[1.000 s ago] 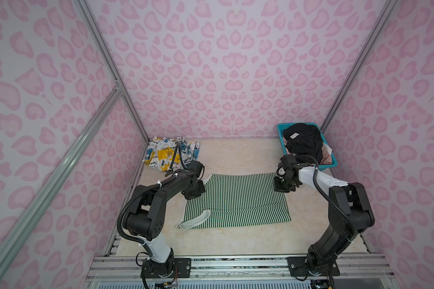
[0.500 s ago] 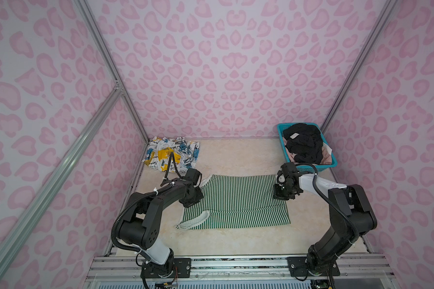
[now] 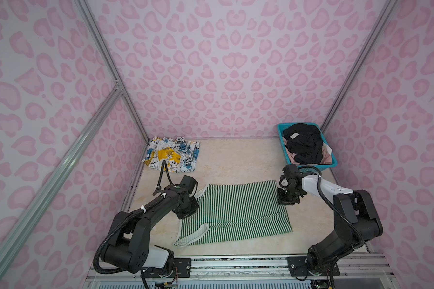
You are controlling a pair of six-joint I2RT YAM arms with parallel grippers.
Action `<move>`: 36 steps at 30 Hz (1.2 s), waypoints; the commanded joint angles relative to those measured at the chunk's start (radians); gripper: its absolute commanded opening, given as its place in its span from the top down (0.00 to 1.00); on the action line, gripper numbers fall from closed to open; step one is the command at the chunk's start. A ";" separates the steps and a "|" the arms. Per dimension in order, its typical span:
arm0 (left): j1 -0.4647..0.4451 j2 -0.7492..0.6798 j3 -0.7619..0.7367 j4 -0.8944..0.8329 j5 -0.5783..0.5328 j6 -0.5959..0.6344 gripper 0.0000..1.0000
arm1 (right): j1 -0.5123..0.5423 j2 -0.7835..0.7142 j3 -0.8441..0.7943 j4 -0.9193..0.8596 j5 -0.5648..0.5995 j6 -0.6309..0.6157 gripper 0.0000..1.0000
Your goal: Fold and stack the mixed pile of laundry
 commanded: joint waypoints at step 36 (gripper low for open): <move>0.017 0.575 0.473 0.137 0.184 0.361 0.72 | -0.091 0.410 0.432 -0.015 -0.101 -0.182 0.62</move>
